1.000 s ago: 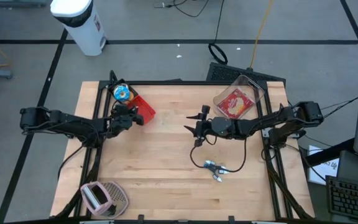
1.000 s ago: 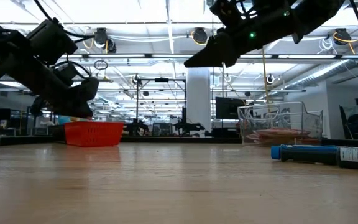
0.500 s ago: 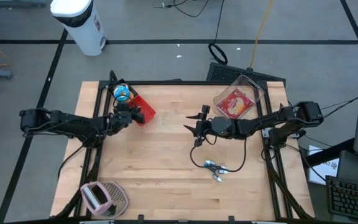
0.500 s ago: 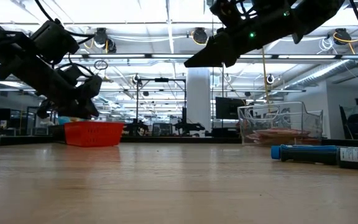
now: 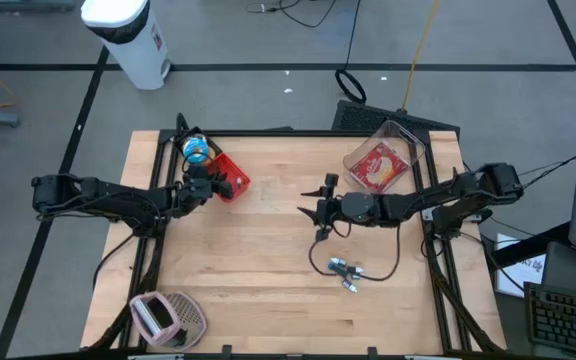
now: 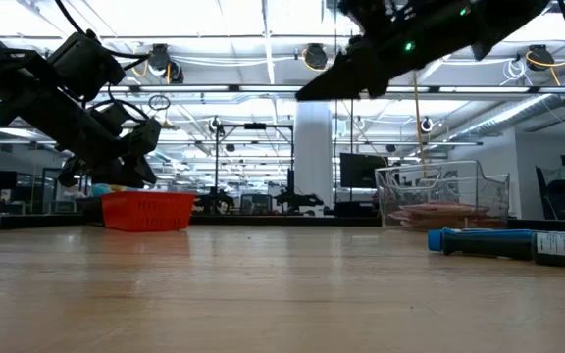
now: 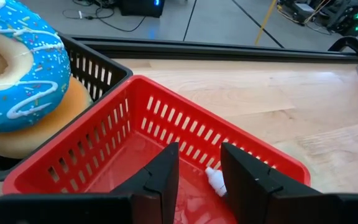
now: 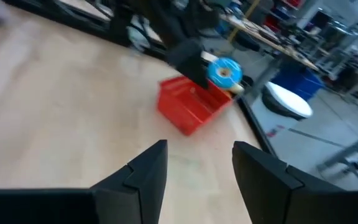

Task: Pick & Place Food Item
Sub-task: Put the green food coloring bottle into the red bin

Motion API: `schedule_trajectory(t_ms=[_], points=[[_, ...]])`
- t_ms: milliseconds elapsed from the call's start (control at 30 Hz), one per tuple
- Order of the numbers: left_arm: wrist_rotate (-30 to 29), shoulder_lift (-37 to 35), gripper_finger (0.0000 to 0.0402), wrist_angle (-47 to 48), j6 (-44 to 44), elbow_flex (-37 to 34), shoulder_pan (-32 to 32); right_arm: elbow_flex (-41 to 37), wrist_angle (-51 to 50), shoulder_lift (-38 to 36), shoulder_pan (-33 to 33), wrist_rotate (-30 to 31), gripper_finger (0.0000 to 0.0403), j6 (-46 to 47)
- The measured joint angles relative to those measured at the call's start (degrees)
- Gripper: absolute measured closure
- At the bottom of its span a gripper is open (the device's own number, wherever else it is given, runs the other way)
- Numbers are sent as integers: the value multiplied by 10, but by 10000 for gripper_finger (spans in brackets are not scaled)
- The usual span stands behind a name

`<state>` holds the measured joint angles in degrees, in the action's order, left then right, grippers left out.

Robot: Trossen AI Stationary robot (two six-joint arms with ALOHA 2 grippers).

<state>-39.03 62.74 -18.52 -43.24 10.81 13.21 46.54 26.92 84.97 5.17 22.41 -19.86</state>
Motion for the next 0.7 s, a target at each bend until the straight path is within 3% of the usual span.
schedule_trajectory(t_ms=[300,433,700], points=[[10,0,282,0,0,0,-3,1,-163,-75,96,-5,242,81],[23,0,282,-9,0,0,-11,1,-250,-111,142,-48,239,142],[116,0,272,-138,103,0,-44,1,-412,-116,194,-52,194,332]])
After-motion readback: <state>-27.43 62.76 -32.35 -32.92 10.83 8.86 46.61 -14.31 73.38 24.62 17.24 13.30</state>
